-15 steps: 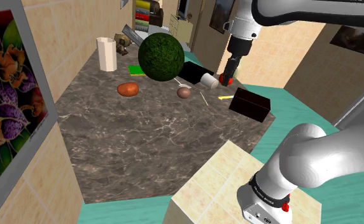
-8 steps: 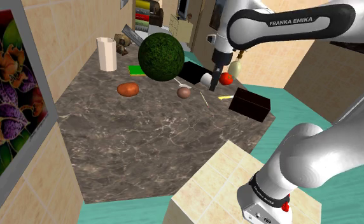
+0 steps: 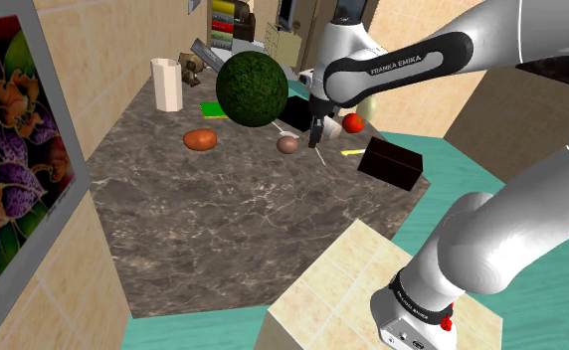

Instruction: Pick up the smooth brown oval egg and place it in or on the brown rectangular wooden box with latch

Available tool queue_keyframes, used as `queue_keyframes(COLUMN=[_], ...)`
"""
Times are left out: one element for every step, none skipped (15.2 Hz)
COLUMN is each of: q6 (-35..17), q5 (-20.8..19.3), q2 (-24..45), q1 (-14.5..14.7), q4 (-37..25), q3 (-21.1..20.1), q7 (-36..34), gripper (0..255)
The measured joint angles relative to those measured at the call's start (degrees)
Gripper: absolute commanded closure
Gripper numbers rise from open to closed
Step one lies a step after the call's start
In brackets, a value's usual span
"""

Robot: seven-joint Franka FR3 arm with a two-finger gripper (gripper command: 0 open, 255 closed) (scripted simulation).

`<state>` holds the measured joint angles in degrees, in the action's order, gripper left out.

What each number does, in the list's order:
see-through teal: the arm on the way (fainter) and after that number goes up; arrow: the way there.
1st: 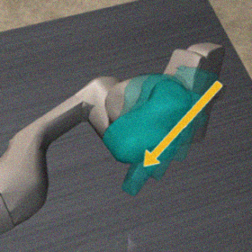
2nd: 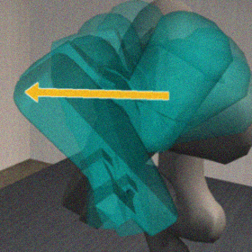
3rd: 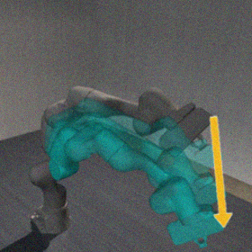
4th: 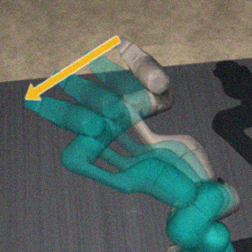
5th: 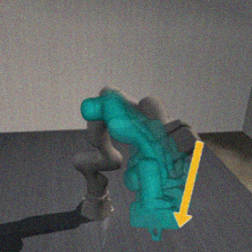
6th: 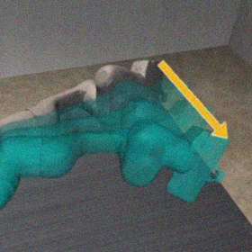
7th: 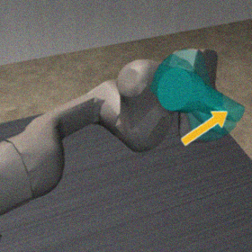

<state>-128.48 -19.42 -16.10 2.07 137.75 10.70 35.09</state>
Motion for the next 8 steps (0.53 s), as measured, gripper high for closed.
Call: queue_keyframes(q6=[-1.8, -3.8, -5.5, -7.6, -9.9, -11.7, -13.3, -15.2], q5=[-0.7, -1.5, -2.0, -2.7, -3.5, -4.3, -4.8, -5.6], q2=[1.7, 3.5, 6.2, 8.3, 10.7, 12.3, 14.4, 16.7], q1=[0.1, 0.0, 0.1, 0.0, -0.1, -0.1, -0.2, -0.2], q4=[-0.6, -1.0, -2.8, -3.3, -4.3, -4.6, -6.0, -7.1], q3=[0.1, 0.5, 0.7, 0.8, 1.1, 1.1, 1.3, 1.4], q7=[0.8, 1.9, 2.8, 3.5, 4.4, 4.9, 6.1, 6.6], gripper=[0, 0, 0, 0, 0, 0, 0, 0])
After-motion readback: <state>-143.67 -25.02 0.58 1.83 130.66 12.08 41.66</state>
